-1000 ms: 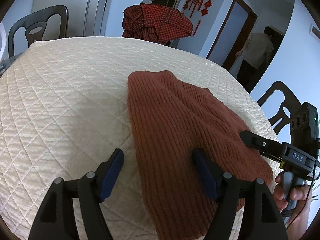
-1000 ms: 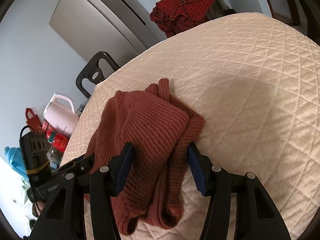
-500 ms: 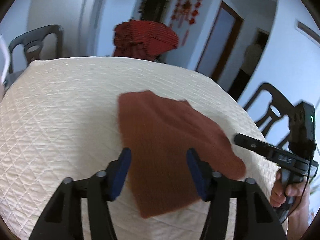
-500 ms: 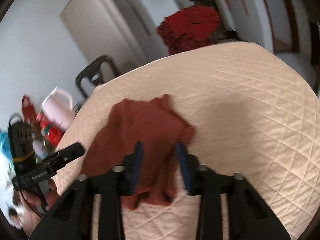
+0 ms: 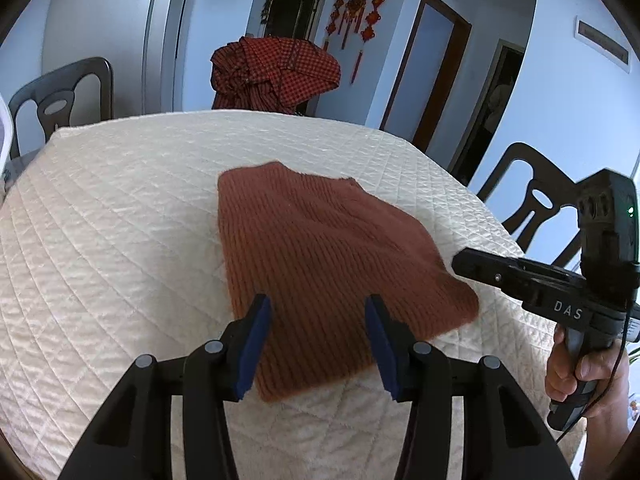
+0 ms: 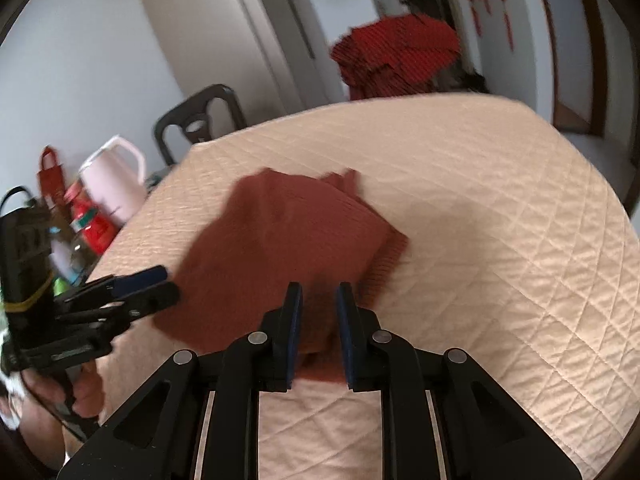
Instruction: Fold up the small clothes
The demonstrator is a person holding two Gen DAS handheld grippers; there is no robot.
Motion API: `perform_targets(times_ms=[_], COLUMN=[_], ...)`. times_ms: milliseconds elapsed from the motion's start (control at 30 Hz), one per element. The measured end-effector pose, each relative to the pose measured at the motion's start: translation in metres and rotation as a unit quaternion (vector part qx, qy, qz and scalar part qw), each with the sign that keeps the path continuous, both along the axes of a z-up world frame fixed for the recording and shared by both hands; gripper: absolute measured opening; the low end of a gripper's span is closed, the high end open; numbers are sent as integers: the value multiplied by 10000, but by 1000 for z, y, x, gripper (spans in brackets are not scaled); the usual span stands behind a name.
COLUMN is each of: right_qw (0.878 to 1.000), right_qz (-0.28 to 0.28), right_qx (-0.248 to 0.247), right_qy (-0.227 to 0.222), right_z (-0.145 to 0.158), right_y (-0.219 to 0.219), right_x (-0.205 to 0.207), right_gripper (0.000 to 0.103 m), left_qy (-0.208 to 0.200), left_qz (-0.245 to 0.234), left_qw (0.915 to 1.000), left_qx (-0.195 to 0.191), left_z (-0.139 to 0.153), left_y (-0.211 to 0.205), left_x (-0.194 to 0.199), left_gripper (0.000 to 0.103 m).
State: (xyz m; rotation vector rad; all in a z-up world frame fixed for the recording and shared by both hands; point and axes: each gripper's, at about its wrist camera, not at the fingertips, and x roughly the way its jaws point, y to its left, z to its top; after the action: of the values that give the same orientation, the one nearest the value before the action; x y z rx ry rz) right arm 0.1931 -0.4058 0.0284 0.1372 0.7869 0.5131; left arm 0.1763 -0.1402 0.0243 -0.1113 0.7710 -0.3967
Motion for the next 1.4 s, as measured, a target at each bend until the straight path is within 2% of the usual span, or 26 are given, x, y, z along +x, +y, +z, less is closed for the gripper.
perform_targets(times_ms=[133,233,533,667,800,1133,1267,1300,1333,1367,1400], right_qw=[9988,9994,9996,9988,9996,9990,9979,9968,9958,9950,9933], right_qz=[79,29,103,-6,-121,-309,-523,-602,-641,-659,-697], right_qx=[-418,-218,-265,-435,-90,103,156,252,379,489,674], right_qy=[248,249,29,232,249,292,354,464,534,572,623], right_z=[-19,-25,-4,-18,-23,-17,-15,-17,-20,-21,-23], right_y=[15,11,26,34,22,-4,-15,-20,-23,-26,-30], right_x=[7,9,11,31,33,13,15,18,21,23,25], right_gripper=[17,17,17,17,17,19,22,23,30,45,50], left_qy=[42,128,179,212,233,201,228,200,164,121,84], left_qz=[-8,-29,-38,-37,-22,33,125,146,170,202,234], left_qw=[9998,9997,9997,9997,9997,9995,9996,9997,9997,9997,9997], left_qx=[174,185,146,76,62,222,124,91,53,14,-2], left_z=[-11,-17,-24,-26,-27,-27,-20,-17,-14,-10,-7], left_y=[-5,-4,-1,1,1,-5,-3,-1,0,2,4], left_x=[-7,-11,-12,-13,-14,-17,-15,-14,-14,-12,-11], left_gripper=[52,52,52,52,52,54,54,54,54,57,59])
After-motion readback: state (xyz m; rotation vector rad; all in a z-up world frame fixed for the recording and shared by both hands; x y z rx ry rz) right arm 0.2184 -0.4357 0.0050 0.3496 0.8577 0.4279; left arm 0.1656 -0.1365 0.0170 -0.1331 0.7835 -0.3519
